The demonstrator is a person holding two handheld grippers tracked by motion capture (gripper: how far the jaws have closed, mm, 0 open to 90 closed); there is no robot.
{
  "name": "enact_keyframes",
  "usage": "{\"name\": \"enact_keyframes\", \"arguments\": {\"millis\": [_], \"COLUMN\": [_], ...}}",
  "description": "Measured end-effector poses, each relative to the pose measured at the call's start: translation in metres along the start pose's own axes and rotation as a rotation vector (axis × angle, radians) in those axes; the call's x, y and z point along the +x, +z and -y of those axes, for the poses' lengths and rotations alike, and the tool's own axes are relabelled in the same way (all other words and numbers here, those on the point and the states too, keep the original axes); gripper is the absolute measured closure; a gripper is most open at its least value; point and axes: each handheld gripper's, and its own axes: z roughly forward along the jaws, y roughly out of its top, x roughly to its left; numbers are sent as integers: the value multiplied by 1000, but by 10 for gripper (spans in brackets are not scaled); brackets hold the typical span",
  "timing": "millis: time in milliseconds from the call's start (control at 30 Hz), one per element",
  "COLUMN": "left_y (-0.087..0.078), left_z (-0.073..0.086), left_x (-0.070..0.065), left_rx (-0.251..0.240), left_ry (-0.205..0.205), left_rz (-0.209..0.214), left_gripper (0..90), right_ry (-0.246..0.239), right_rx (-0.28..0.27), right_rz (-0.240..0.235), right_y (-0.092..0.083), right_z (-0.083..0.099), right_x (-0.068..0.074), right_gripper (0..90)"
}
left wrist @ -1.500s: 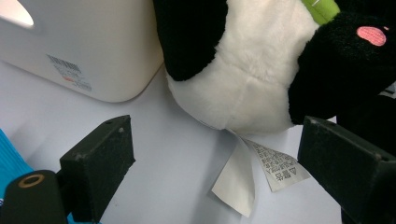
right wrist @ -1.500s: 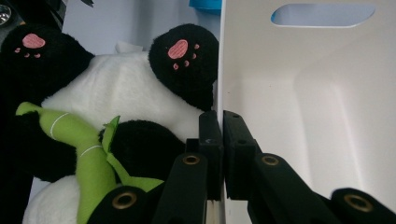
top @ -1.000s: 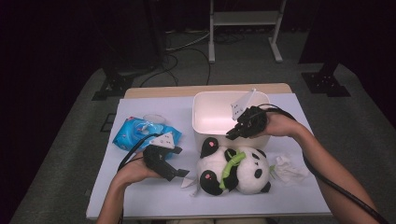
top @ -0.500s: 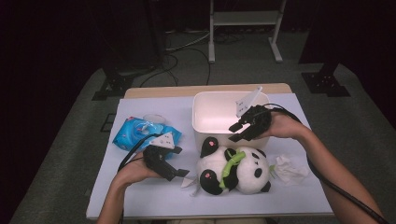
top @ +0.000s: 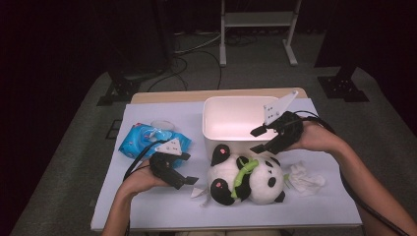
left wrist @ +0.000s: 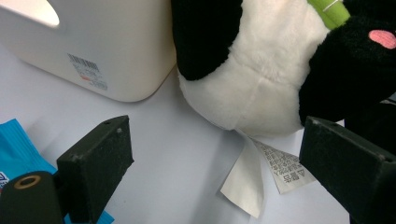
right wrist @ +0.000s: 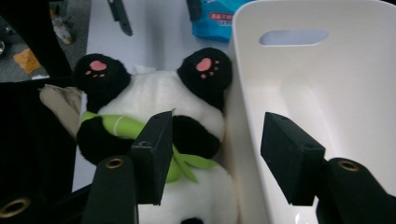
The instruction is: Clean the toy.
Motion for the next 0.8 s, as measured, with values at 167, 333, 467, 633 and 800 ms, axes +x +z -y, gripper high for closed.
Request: {"name": "enact_keyframes", "arguments": {"millis": [167, 333, 467, 633, 800], "left_y": [-1, 0, 1, 1, 2], "left_z": [1, 2, 2, 2, 3], "left_x": [1, 0, -1, -1, 0], "left_rx": [6, 5, 6, 5, 15], "left_ry": [0, -3, 6, 2, 3], "left_rz": [-5, -3, 6, 2, -2], "left_gripper": [89, 89, 89, 89, 89], "right_ry": [-37, -48, -52, -65, -91], "right_rx": [16, 33, 38, 82, 77], "right_rz": [-26, -31, -50, -53, -56], "right_y": [3, 10, 22, 39, 46], "right_z": [2, 6, 13, 20, 22], "right_x": [14, 22, 28, 33, 35], "right_gripper": [423, 422, 437, 458, 574]}}
